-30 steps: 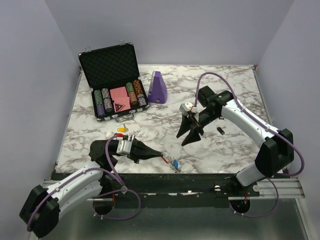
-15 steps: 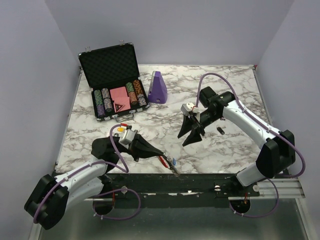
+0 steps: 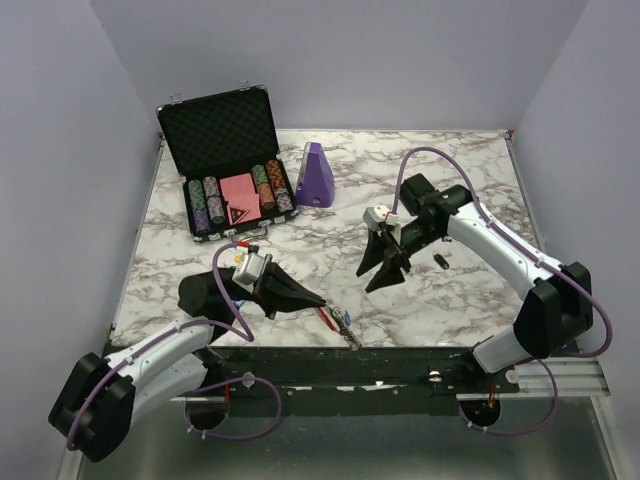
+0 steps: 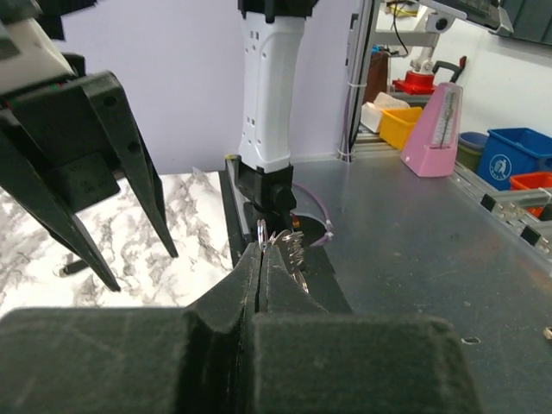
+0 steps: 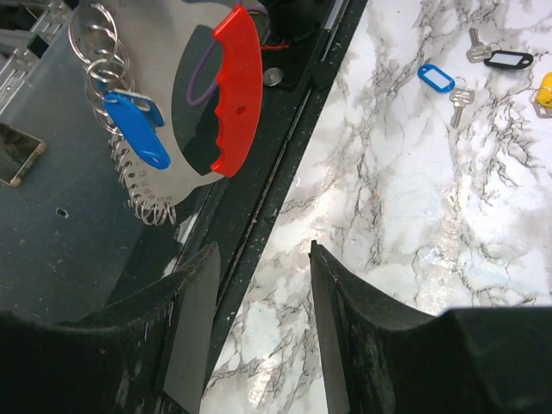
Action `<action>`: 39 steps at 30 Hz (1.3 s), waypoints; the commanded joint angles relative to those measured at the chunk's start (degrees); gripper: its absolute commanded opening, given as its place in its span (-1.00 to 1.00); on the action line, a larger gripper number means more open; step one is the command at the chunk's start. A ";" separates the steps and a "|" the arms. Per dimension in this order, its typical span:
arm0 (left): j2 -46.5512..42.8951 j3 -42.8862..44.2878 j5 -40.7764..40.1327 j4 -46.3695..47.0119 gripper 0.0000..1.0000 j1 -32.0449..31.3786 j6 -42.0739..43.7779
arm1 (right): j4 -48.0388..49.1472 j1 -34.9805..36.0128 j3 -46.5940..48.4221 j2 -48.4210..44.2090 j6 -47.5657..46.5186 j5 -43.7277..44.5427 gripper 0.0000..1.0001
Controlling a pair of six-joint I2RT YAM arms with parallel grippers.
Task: Put the keys on the keyring
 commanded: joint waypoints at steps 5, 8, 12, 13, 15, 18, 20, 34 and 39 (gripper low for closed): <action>-9.81 13.99 -17.09 -47.98 -1.00 0.75 23.36 | 5.69 -1.66 -1.62 -2.10 6.55 1.58 0.09; -11.66 17.07 -23.78 -60.93 -1.00 0.58 27.95 | 7.71 -2.45 -1.71 -2.01 9.28 2.37 0.09; -13.07 20.24 -30.46 -72.54 -1.00 -1.35 34.71 | 10.96 -3.59 -1.98 -1.84 13.58 3.43 0.09; -13.16 20.86 -32.39 -74.39 -1.00 -2.14 37.25 | 11.40 -3.94 -1.98 -1.75 14.46 3.43 0.09; -12.72 22.00 -35.21 -79.75 -1.00 -4.25 42.52 | 12.11 -4.21 -1.72 -1.40 15.61 3.34 0.09; -12.63 22.27 -37.42 -82.58 -1.00 -6.71 48.51 | 11.67 -4.21 -0.84 -0.61 16.14 2.29 0.09; -12.28 22.35 -37.25 -83.02 -1.00 -7.33 50.98 | 9.05 -4.21 0.13 0.53 13.70 0.36 0.09; -8.07 19.81 -36.19 -73.46 -1.00 -9.61 47.83 | -5.21 -0.61 8.83 7.13 -1.96 -3.78 0.08; -7.27 19.46 -37.59 -72.04 -1.00 -11.02 47.21 | -1.61 -0.52 9.01 6.78 1.37 -2.73 0.09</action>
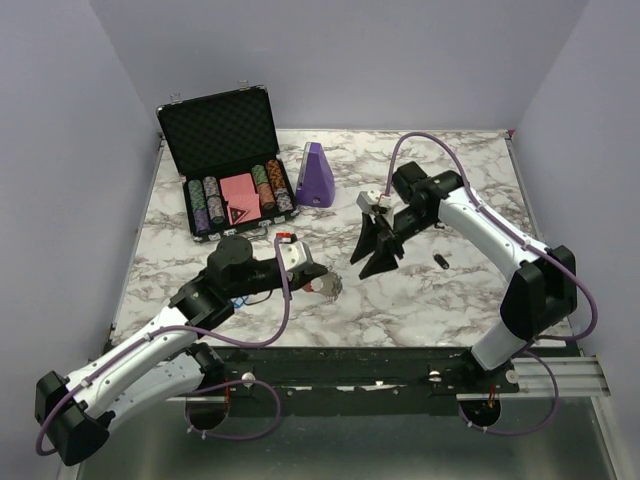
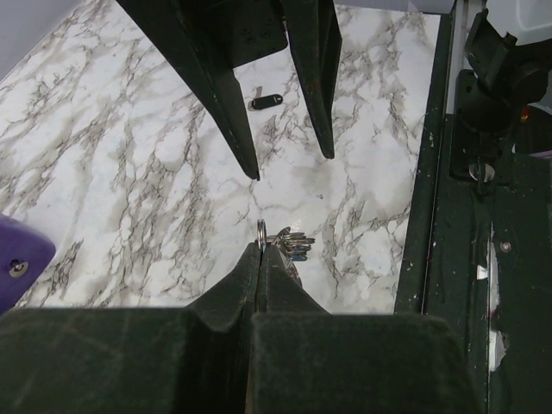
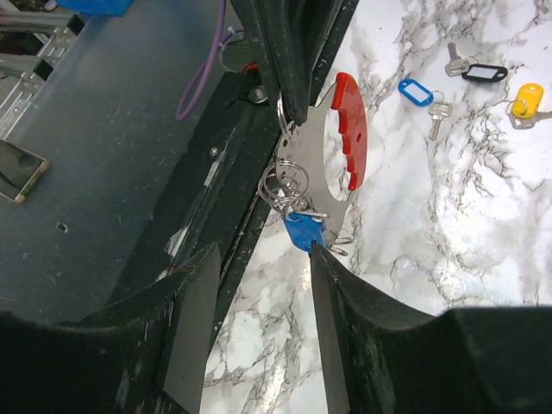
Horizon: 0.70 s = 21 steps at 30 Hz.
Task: Put the keys on the keyring
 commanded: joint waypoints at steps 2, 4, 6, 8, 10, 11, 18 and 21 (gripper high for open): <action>0.20 -0.67 -2.91 4.57 -1.00 -1.91 -0.83 | 2.16 0.05 1.31 0.02 1.82 0.09 0.09; 0.29 -0.85 -3.26 5.10 -1.00 -2.35 -0.57 | 2.16 0.05 1.67 -0.15 1.91 1.94 0.10; 0.46 -0.85 -4.23 5.10 -1.00 -3.14 0.04 | 3.04 -0.04 1.41 -0.68 2.87 3.52 0.11; 0.38 -1.20 -4.93 5.19 -1.00 -3.84 0.66 | 4.79 0.05 0.44 -1.73 4.62 4.31 0.11; 0.20 -1.55 -5.81 5.36 -1.00 -4.64 1.54 | 6.64 -0.04 -0.61 -2.96 6.64 5.54 0.13; 0.12 -1.73 -5.99 5.36 -1.00 -4.90 1.72 | 7.95 -0.04 -1.14 -3.49 7.52 6.33 0.14; 0.03 -2.52 -5.73 6.59 -1.00 -5.25 0.67 | 11.39 -1.79 -3.43 -6.39 11.66 9.06 0.17; 0.20 -2.52 -4.94 7.03 -1.00 -5.25 -0.56 | 11.74 -3.37 -4.13 -7.27 12.36 9.94 0.17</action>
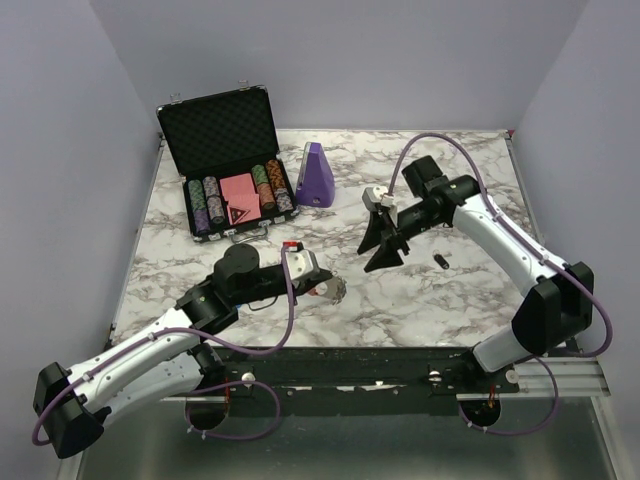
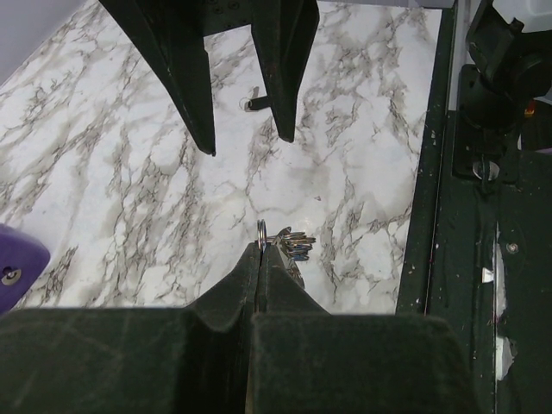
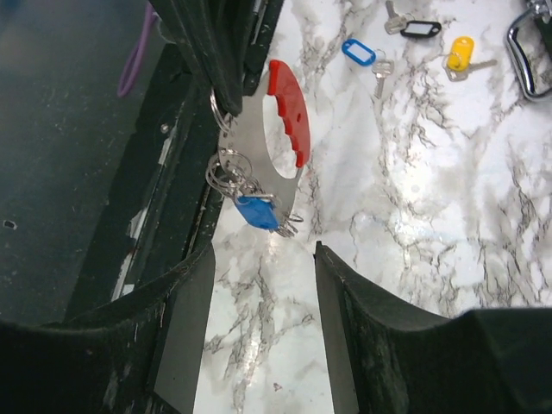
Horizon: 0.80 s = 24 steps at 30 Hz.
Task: Put the keys on the keyring
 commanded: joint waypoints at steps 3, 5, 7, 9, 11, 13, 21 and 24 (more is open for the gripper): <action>-0.80 -0.82 -0.26 4.26 -1.00 -0.31 -1.84 | 3.53 -4.52 -3.13 -3.30 3.71 2.73 0.18; -1.07 -1.17 -0.44 4.17 -1.00 -0.31 -2.19 | 4.67 -6.72 -4.45 -4.35 5.38 2.82 0.19; -1.16 -1.34 -0.18 4.00 -1.00 -0.31 -2.63 | 7.12 -9.44 -5.85 -5.23 10.10 3.43 0.20; -1.59 -1.96 0.79 4.61 -1.00 -0.31 -3.59 | 10.81 -12.86 -7.70 -5.85 15.12 5.01 0.20; -2.47 -3.01 1.84 6.10 -1.00 -0.31 -4.47 | 13.54 -16.99 -10.15 -6.55 18.64 7.55 0.20; -3.26 -3.98 2.46 6.89 -1.00 -0.23 -5.09 | 16.27 -20.33 -12.62 -7.69 22.25 11.50 0.20; -6.08 -5.92 3.17 7.51 -1.00 -0.23 -6.15 | 11.28 -37.30 -14.74 -4.02 17.61 19.42 0.21; -6.52 -5.48 3.61 7.08 -1.00 -0.14 -5.97 | 11.34 -37.93 -15.26 -0.41 14.88 24.43 0.19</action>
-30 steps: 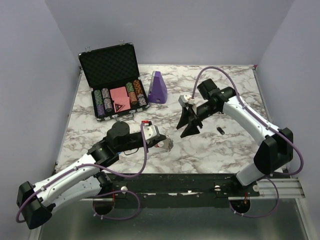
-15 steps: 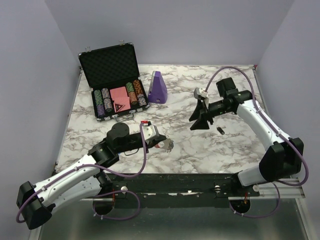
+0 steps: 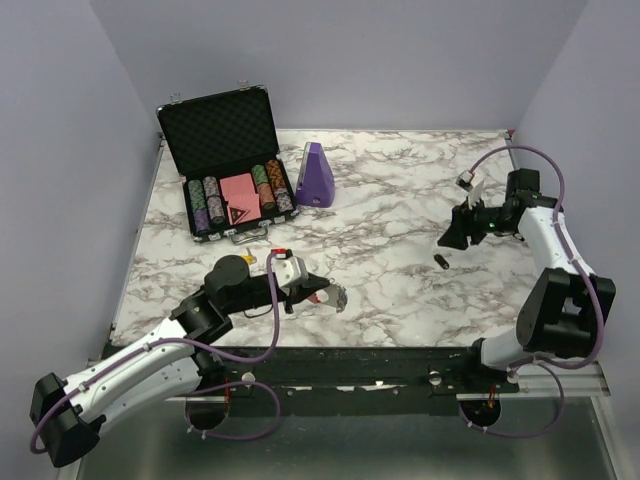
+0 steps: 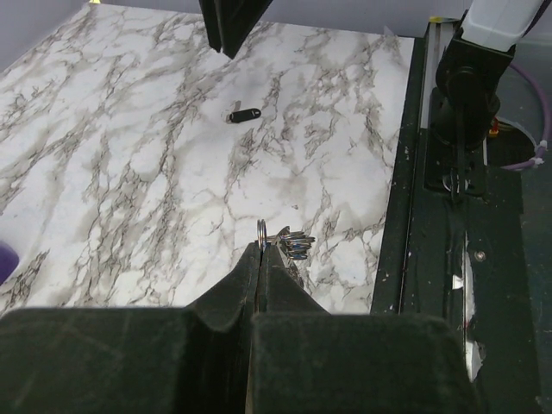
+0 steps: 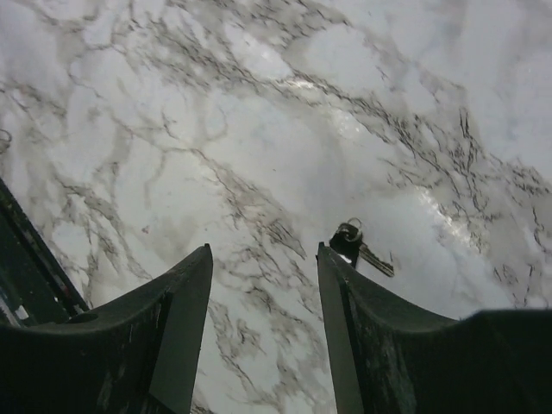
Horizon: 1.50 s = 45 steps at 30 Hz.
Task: Put the keys on the keyring
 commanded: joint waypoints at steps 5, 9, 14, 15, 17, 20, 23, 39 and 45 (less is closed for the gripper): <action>-1.60 0.40 1.97 1.69 -1.00 -0.14 -0.22 | 4.23 -1.06 1.15 11.81 5.34 10.66 0.07; -2.39 0.32 1.44 1.25 -1.00 -0.23 0.04 | 10.29 -1.06 0.46 15.17 10.88 15.41 0.04; -2.04 0.49 1.62 1.25 -1.00 -0.23 0.13 | 12.93 -1.06 1.07 18.07 13.96 15.14 -0.03; -1.87 0.58 1.61 1.17 -1.00 -0.14 0.13 | 13.46 -1.06 1.16 18.68 14.31 15.41 -0.04; -1.87 0.58 1.53 0.73 -1.00 -0.23 0.22 | 14.17 -1.14 1.42 19.47 14.67 15.32 -0.08; -1.95 0.58 1.44 0.73 -1.00 -0.14 0.22 | 14.17 -0.97 1.77 20.71 15.02 14.53 -0.15; -1.69 0.67 1.35 0.73 -1.00 -0.14 0.31 | 13.91 -0.97 2.21 21.59 14.93 14.36 -0.20; -1.07 0.67 1.18 0.37 -1.00 -0.14 0.48 | 9.95 -0.44 3.01 23.26 12.56 11.72 -0.24; -1.16 0.84 1.18 0.29 -1.00 -0.23 0.40 | 9.69 -0.35 2.92 23.43 12.47 11.90 -0.24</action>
